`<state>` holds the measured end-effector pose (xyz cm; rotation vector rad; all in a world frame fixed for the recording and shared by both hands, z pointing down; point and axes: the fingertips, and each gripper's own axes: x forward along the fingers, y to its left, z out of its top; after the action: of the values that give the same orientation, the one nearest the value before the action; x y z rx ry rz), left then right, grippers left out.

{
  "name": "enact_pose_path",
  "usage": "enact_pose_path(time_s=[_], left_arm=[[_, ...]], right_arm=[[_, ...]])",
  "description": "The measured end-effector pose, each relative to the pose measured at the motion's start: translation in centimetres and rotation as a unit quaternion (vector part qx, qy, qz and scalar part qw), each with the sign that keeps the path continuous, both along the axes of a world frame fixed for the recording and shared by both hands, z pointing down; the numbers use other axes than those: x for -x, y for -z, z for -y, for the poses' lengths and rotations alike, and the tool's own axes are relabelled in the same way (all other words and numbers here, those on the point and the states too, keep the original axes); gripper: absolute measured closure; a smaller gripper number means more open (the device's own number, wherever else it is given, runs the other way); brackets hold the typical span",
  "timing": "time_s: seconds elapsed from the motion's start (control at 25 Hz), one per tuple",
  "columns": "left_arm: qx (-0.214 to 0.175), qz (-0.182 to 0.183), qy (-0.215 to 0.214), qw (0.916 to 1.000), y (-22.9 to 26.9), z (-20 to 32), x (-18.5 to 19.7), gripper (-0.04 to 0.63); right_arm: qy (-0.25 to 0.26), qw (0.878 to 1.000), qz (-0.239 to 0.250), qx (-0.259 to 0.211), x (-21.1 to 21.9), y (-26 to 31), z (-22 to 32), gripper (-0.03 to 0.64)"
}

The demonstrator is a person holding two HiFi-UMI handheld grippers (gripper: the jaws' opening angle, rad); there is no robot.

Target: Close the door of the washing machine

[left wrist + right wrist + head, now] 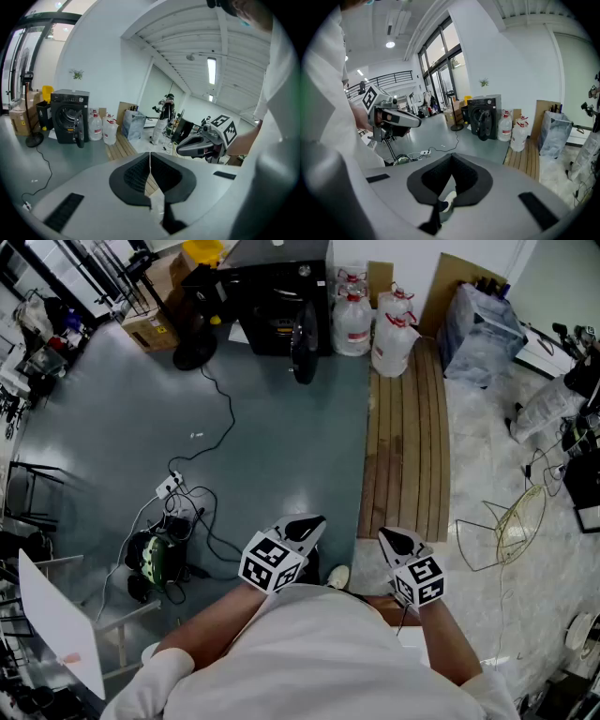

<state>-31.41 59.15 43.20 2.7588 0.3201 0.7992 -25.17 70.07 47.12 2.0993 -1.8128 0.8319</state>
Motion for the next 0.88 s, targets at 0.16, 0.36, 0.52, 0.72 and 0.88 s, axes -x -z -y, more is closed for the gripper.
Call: enact_pose_path(time_s=[0.16,0.36,0.52,0.72,0.88], left_arm=[[-0.007,-0.002,0.004,1.0,-0.4,1.3,0.7,0.577],[0.005,-0.016,0.01,0.9998,0.0,4.6,-1.1,0.577],[0.008,-0.027,0.012,0.9995,0.8,7.6,-2.4,0.577],[-0.001,-0.033,0.037,0.9988,1.4,12.8,-3.5,0.576],[0.001,-0.029,0.049,0.9984,0.5,16.2,-3.8,0.575]], right_arm=[[0.011,1.0,-0.004,0.006,0.4,-0.2,1.7,0.611],[0.029,0.999,-0.011,0.016,-1.2,0.5,5.1,0.611],[0.036,0.999,-0.015,0.019,-3.0,1.4,8.6,0.609],[0.046,0.998,-0.026,0.023,-5.3,2.2,13.5,0.604],[0.05,0.998,-0.024,0.019,-6.7,2.0,17.4,0.565]])
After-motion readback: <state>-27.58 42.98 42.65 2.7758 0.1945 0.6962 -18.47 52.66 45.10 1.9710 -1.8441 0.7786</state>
